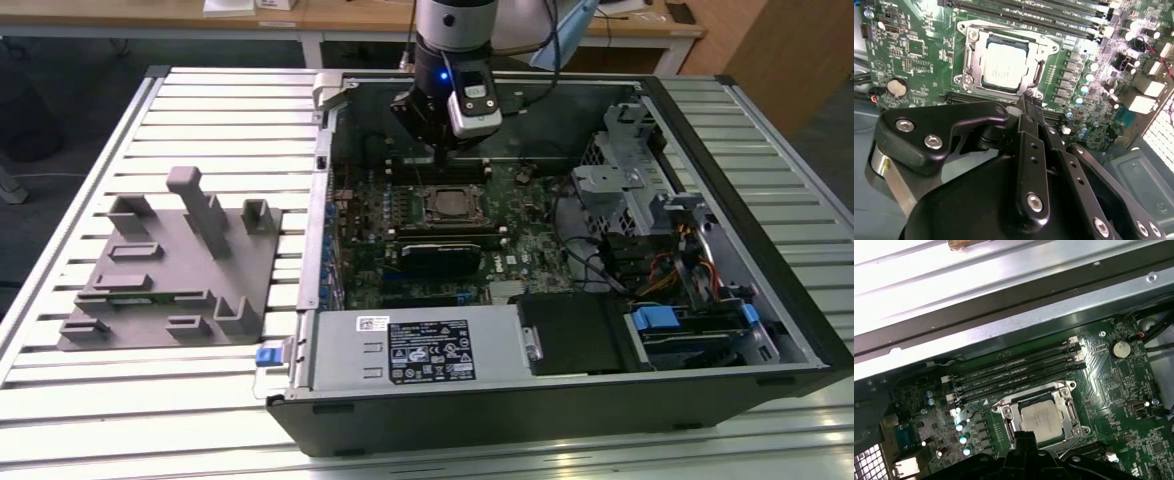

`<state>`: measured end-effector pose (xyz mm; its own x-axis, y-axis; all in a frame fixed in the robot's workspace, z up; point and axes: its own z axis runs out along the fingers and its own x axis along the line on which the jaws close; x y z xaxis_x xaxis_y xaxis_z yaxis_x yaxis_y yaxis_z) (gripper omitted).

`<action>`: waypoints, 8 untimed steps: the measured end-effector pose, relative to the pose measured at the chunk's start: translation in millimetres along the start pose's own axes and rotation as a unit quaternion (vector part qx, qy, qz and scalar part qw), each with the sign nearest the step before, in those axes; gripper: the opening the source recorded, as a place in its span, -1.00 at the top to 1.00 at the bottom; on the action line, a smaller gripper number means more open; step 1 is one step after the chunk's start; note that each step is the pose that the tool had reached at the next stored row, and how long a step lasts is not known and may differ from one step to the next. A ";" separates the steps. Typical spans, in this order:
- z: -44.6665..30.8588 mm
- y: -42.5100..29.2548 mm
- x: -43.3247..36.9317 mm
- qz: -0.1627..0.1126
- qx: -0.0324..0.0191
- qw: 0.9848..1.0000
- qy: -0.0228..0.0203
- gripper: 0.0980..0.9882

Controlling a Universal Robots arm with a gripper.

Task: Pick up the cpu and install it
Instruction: 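Install the first cpu locking lever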

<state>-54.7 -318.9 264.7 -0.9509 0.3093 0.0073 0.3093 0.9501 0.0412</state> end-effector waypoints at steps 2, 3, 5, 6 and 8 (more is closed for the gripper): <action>-0.1 -0.1 0.0 -0.006 0.000 1.000 0.000 0.98; -0.1 -0.1 0.0 -0.011 0.000 1.000 0.000 0.98; -0.1 -0.1 0.0 -0.027 0.000 1.000 0.001 0.98; -0.1 -0.1 0.0 -0.035 0.000 0.999 0.001 0.98; -0.1 -0.1 0.0 -0.047 0.000 0.999 0.002 0.98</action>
<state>-54.8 -319.0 264.8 -0.9758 0.2188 0.0073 0.2189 0.9749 0.0411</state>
